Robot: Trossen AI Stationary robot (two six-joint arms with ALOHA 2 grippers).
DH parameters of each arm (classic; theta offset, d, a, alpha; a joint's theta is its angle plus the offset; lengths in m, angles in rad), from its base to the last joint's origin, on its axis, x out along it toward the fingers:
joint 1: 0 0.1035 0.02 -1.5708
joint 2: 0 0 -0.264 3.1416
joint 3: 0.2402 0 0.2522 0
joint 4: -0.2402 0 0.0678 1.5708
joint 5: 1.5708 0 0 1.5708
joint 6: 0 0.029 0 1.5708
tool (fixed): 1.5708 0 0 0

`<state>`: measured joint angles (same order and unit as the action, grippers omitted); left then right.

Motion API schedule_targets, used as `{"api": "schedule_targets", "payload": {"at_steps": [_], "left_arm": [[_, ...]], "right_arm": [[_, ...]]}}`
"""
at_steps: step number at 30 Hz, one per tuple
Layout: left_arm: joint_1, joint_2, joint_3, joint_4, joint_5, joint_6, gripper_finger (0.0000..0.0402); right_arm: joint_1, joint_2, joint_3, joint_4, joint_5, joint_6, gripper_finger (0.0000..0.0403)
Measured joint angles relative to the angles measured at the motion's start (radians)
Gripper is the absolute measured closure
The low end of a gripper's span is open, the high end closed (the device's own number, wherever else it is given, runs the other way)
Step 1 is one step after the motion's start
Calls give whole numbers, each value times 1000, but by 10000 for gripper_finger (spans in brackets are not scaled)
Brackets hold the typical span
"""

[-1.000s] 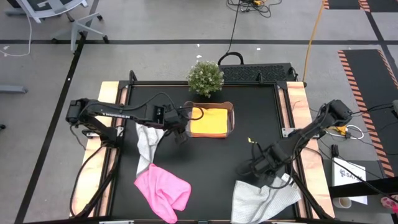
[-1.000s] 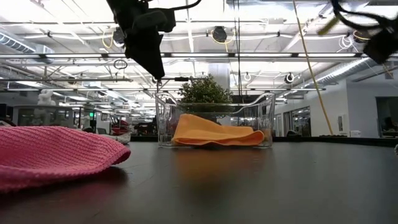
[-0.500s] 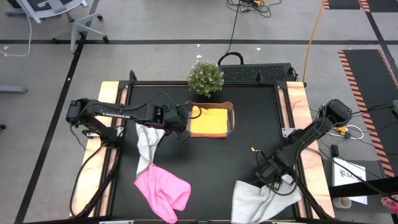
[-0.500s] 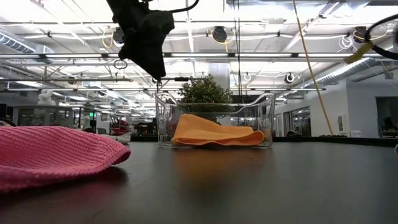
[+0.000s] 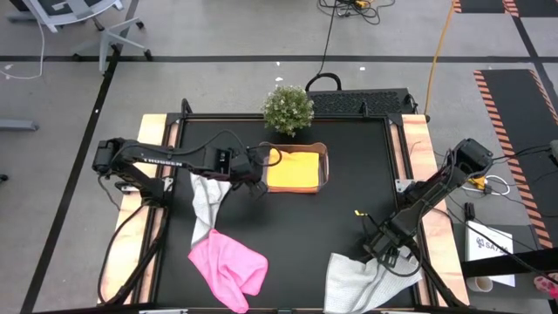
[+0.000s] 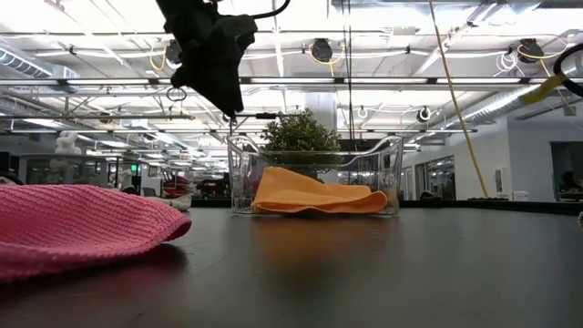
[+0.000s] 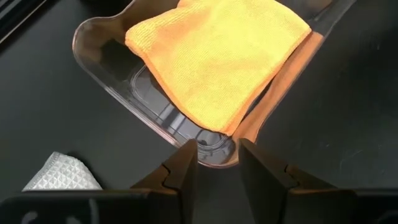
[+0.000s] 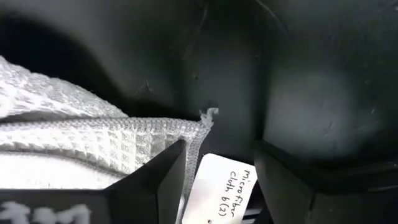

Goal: Fold microfiber towels
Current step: Fold the bottom gray microfiber towel on the table

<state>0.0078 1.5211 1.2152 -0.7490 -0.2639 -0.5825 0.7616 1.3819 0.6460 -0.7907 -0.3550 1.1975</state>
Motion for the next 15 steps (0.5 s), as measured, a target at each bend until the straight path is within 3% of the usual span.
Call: {"api": "schedule_targets", "payload": {"at_steps": [15], "left_arm": [[-10, 0, 0, 2, -8, -3, 282]], "right_arm": [[-1, -3, -14, 27, 51, 55, 231]]}}
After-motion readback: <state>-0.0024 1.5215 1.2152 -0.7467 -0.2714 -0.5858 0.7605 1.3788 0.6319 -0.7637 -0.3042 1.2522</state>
